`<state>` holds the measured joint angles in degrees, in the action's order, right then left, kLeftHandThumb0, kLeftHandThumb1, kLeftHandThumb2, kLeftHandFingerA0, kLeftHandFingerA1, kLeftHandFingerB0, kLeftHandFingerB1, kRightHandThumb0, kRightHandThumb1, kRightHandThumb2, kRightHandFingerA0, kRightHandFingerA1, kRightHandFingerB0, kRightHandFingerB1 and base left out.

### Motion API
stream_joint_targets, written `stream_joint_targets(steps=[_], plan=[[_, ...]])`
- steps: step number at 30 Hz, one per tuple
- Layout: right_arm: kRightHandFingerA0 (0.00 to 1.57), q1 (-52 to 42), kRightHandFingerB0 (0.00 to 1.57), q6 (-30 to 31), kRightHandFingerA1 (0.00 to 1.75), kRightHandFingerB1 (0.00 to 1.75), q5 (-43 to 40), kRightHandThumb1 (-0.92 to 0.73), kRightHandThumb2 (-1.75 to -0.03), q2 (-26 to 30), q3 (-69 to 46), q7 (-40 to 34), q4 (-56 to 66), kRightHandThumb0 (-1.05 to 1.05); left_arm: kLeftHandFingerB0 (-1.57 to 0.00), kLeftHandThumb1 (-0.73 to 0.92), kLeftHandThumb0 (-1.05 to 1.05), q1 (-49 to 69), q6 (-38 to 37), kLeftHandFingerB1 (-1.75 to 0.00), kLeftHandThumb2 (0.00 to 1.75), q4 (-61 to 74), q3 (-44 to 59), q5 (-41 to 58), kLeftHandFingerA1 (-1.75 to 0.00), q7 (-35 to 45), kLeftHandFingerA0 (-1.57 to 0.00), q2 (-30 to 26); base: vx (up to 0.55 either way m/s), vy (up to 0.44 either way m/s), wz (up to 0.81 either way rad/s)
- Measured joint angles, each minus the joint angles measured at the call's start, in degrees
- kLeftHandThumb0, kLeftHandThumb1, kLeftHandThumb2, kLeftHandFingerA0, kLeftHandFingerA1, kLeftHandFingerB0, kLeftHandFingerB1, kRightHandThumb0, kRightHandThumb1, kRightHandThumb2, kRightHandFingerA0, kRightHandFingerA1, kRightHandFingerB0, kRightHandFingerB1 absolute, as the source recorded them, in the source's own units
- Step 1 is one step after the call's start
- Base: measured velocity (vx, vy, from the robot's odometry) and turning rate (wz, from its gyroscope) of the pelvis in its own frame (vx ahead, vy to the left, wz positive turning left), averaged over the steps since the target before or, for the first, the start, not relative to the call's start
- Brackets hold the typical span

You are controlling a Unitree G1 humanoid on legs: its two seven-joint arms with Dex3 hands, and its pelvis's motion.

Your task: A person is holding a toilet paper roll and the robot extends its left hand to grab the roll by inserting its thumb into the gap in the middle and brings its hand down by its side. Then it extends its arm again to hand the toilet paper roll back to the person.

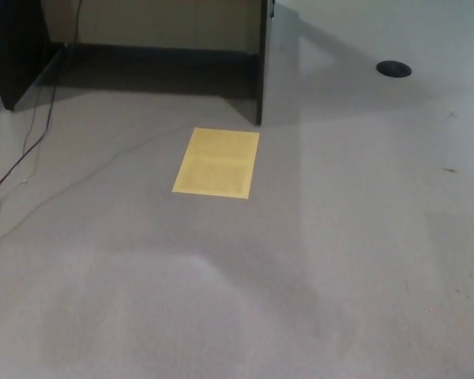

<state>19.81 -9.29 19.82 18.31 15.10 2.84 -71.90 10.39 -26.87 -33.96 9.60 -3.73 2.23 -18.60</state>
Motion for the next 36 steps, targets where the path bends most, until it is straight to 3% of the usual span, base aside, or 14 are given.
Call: stream_joint_targets(steps=[1,3,5,10,11,12,21,22,23,24,29,30,34,36], plan=[[0.65,0.0,0.37,-0.1,0.65,0.36,0.0,-0.69,-0.59,0.0,0.0,0.0,-0.1,-0.39,-0.02,0.29,-0.25,0.1,-0.1,-0.47,0.84,2.5,0.1,0.1,-0.5,0.1,-0.04,0.0,0.0,0.0,0.0],[0.62,0.0,0.3,-0.2,0.7,0.49,0.1,-0.55,-0.86,0.0,0.0,0.0,-0.1,-0.45,-0.18,0.43,-0.42,0.3,-0.2,-0.28,0.53,7.1,0.2,0.2,-0.31,0.4,-0.18,0.0,0.0,0.0,0.0],[0.62,-0.1,0.3,-0.2,0.71,0.49,0.1,-0.55,-0.86,0.0,0.0,0.0,-0.2,-0.45,0.0,0.32,-0.23,0.5,-0.1,-0.46,0.84,12.0,0.3,0.4,-0.49,0.7,-0.02,0.0,0.0,0.0,0.0],[0.66,-0.4,0.38,-0.3,0.67,0.36,0.1,-0.7,-0.61,0.0,0.0,0.0,-0.3,-0.4,0.0,0.28,-0.24,0.3,0.4,-0.46,0.83,24.1,0.3,1.0,-0.49,2.0,-0.02,-0.3,0.0,0.0,0.0],[0.68,-0.6,0.36,-0.3,0.69,0.36,0.1,-0.68,-0.6,0.0,0.0,0.0,-0.3,-0.4,-0.18,0.42,-0.37,0.1,0.5,-0.27,0.52,26.6,0.3,1.2,-0.32,2.3,-0.18,-0.4,0.0,0.0,0.0],[0.66,-0.7,0.36,-0.3,0.62,0.35,0.1,-0.69,-0.6,0.0,0.0,0.0,-0.3,-0.4,-0.02,0.24,-0.25,-0.1,0.8,-0.48,0.81,28.6,0.3,1.4,-0.49,2.5,-0.03,-0.5,0.0,0.0,0.0],[0.63,-1.2,0.31,-0.4,0.7,0.49,0.1,-0.56,-0.86,0.0,0.0,0.0,-0.2,-0.46,0.0,0.2,-0.23,-8.4,7.2,-0.47,0.78,49.6,-2.9,3.3,-0.49,5.3,-0.01,-1.7,0.0,0.0,0.0],[0.63,-1.3,0.31,-0.4,0.71,0.49,0.1,-0.56,-0.86,0.0,0.0,0.0,-0.2,-0.46,-0.16,0.37,-0.44,-9.6,8.1,-0.27,0.52,51.2,-3.6,3.5,-0.32,5.6,-0.19,-1.7,0.0,0.0,0.0],[0.63,-1.3,0.31,-0.4,0.72,0.49,0.1,-0.56,-0.86,0.0,0.0,0.0,-0.2,-0.46,0.0,0.18,-0.26,-10.5,8.7,-0.47,0.78,52.4,-4.1,3.6,-0.48,5.8,-0.01,-1.6,0.0,0.0,0.0],[0.67,-1.4,0.35,-0.5,0.68,0.35,0.2,-0.68,-0.6,0.0,0.0,0.0,-0.2,-0.39,0.0,0.19,-0.26,-11.7,9.7,-0.48,0.78,53.9,-4.9,3.8,-0.48,6.0,-0.01,-1.6,0.0,0.0,0.0],[0.61,-1.5,0.29,-0.5,0.7,0.48,0.1,-0.56,-0.86,0.0,0.0,0.0,-0.2,-0.45,0.0,0.18,-0.28,-18.3,14.3,-0.49,0.78,59.0,-9.7,4.4,-0.49,7.2,-0.01,-0.6,0.0,0.0,0.0],[0.66,-1.5,0.33,-0.5,0.68,0.34,0.1,-0.68,-0.6,0.0,0.0,0.0,-0.2,-0.4,0.0,0.19,-0.27,-19.7,15.2,-0.48,0.78,59.6,-10.6,4.5,-0.49,7.4,0.0,-0.2,0.0,0.0,0.0],[0.67,-1.5,0.34,-0.5,0.66,0.34,0.1,-0.69,-0.6,0.0,0.0,0.1,-0.2,-0.4,-0.02,0.36,-0.51,-25.3,18.8,-0.26,0.62,61.2,-14.0,4.5,-0.36,7.8,-0.09,1.7,0.0,0.0,0.0],[0.65,-1.5,0.35,-0.5,0.63,0.34,0.2,-0.69,-0.6,0.1,0.0,0.2,-0.2,-0.4,0.0,0.22,-0.26,-28.3,20.6,-0.48,0.8,61.1,-15.7,4.5,-0.49,8.0,-0.01,2.9,0.0,0.0,0.0]])
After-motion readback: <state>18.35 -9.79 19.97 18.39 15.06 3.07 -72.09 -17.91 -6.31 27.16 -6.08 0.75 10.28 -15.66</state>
